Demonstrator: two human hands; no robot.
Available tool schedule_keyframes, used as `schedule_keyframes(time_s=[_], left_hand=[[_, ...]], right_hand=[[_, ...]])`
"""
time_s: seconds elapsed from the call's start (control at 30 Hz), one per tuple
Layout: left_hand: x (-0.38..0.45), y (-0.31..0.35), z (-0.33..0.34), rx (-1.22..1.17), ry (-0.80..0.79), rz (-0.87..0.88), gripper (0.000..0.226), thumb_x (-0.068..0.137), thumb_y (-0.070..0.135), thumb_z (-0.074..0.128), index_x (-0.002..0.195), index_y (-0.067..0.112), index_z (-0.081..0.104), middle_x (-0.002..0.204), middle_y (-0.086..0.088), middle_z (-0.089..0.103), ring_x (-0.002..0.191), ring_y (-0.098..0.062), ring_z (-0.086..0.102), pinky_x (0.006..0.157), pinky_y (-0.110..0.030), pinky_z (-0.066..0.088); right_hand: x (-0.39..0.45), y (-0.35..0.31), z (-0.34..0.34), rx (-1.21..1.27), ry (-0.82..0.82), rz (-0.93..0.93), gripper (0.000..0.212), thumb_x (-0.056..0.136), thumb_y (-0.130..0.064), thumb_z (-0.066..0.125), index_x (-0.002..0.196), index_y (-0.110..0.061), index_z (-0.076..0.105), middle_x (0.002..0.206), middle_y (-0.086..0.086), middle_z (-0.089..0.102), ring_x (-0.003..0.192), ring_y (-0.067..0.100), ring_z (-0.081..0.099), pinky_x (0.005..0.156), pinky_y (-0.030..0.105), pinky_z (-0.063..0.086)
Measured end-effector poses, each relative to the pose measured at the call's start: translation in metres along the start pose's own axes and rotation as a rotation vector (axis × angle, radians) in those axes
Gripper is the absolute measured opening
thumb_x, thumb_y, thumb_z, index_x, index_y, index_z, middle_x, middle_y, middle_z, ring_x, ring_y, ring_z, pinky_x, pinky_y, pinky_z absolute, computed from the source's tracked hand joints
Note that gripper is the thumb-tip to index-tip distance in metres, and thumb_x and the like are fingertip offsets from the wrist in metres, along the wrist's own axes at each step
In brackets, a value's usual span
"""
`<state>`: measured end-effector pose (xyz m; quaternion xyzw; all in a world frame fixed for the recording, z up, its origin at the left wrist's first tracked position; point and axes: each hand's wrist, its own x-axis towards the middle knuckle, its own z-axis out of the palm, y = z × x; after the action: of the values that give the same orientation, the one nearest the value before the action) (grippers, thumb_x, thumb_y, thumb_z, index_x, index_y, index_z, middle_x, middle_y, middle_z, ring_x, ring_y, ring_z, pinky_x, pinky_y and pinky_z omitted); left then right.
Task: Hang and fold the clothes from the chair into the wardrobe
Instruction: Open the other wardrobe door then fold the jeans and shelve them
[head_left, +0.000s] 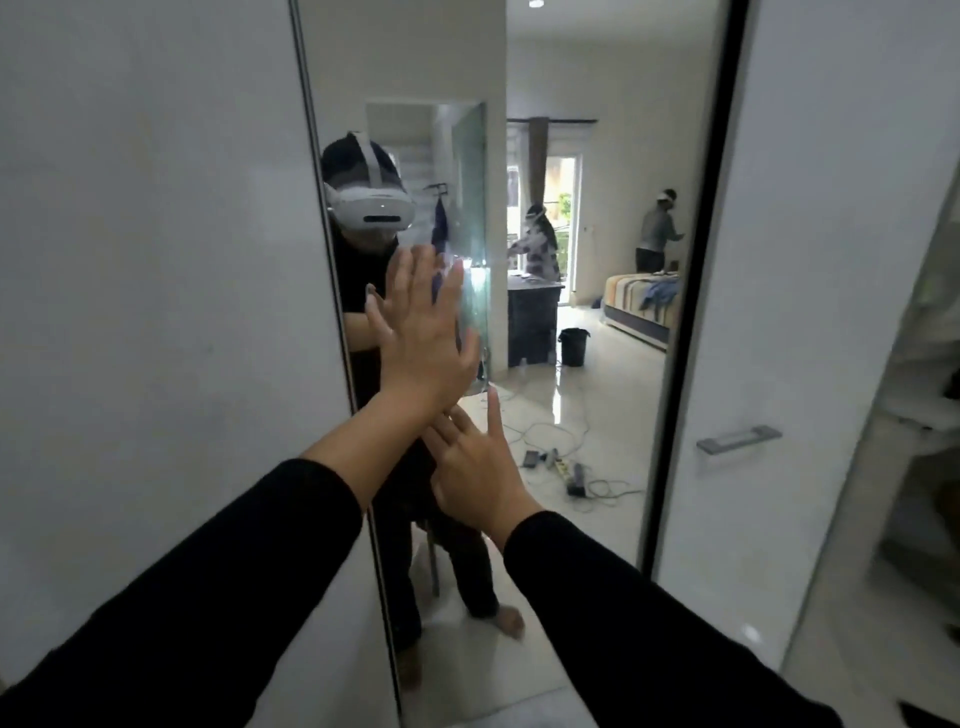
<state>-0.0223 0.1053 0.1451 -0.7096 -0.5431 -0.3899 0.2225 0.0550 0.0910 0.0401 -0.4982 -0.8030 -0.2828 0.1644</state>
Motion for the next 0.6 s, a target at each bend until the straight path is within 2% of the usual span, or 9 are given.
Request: schedule_keyframes(time_s=[0.07,0.17,0.27,0.4,0.47,0.53,0.6], left_hand=[[0.007,0.034,0.016,-0.107,-0.040,0.085,0.063,0.091,0.034,0.046,0.149,0.025,0.022,0.160,-0.001,0.006,0.148,-0.019,-0.003,0.115,-0.057,0.003],[0.020,0.085,0.039,-0.216,-0.107,0.166,0.062,0.094,0.032,0.043,0.150,0.025,0.019,0.160,0.001,0.004,0.148,-0.016,-0.003,0.116,-0.050,0.004],[0.035,0.132,0.063,-0.279,-0.157,0.220,0.062,0.095,0.031,0.041,0.151,0.025,0.015,0.160,0.003,0.005,0.148,-0.015,-0.003,0.118,-0.049,0.006],[0.052,0.190,0.097,-0.276,-0.221,0.280,0.060,0.097,0.032,0.039,0.151,0.027,0.012,0.160,0.002,0.002,0.147,-0.017,-0.006,0.117,-0.050,0.006],[0.062,0.214,0.112,-0.272,-0.260,0.281,0.062,0.098,0.032,0.037,0.152,0.026,0.006,0.160,0.000,-0.002,0.147,-0.018,-0.009,0.118,-0.049,0.006],[0.069,0.232,0.126,-0.292,-0.305,0.254,0.064,0.099,0.031,0.036,0.152,0.025,0.001,0.160,-0.002,-0.006,0.147,-0.020,-0.009,0.119,-0.048,0.006],[0.073,0.247,0.139,-0.313,-0.327,0.214,0.067,0.099,0.030,0.038,0.152,0.025,-0.003,0.160,-0.004,-0.007,0.147,-0.022,-0.008,0.118,-0.051,0.009]], right_hand=[[-0.020,0.040,0.001,-0.051,-0.038,0.094,0.069,0.066,-0.027,0.065,0.133,-0.012,0.054,0.139,0.002,0.053,0.136,0.023,0.040,0.107,0.064,0.010],[-0.053,0.099,0.011,-0.134,-0.095,0.246,0.056,0.062,-0.026,0.072,0.115,-0.011,0.067,0.123,0.002,0.063,0.131,0.022,0.048,0.105,0.066,0.021],[-0.083,0.156,0.025,-0.196,-0.139,0.319,0.056,0.054,-0.027,0.078,0.106,-0.008,0.071,0.113,0.005,0.068,0.125,0.025,0.054,0.106,0.067,0.015],[-0.105,0.215,0.033,-0.259,-0.155,0.357,0.054,0.049,-0.024,0.079,0.099,-0.005,0.072,0.109,0.010,0.069,0.123,0.027,0.055,0.106,0.067,0.005],[-0.109,0.235,0.037,-0.276,-0.210,0.331,0.056,0.058,-0.027,0.076,0.110,-0.007,0.070,0.120,0.010,0.066,0.130,0.027,0.049,0.107,0.067,-0.010],[-0.109,0.252,0.040,-0.326,-0.262,0.292,0.060,0.073,-0.033,0.066,0.128,-0.011,0.060,0.138,0.008,0.054,0.141,0.026,0.032,0.104,0.067,-0.022],[-0.109,0.266,0.042,-0.347,-0.259,0.220,0.058,0.085,-0.033,0.055,0.138,-0.010,0.050,0.150,0.009,0.038,0.147,0.026,0.013,0.101,0.066,-0.026]])
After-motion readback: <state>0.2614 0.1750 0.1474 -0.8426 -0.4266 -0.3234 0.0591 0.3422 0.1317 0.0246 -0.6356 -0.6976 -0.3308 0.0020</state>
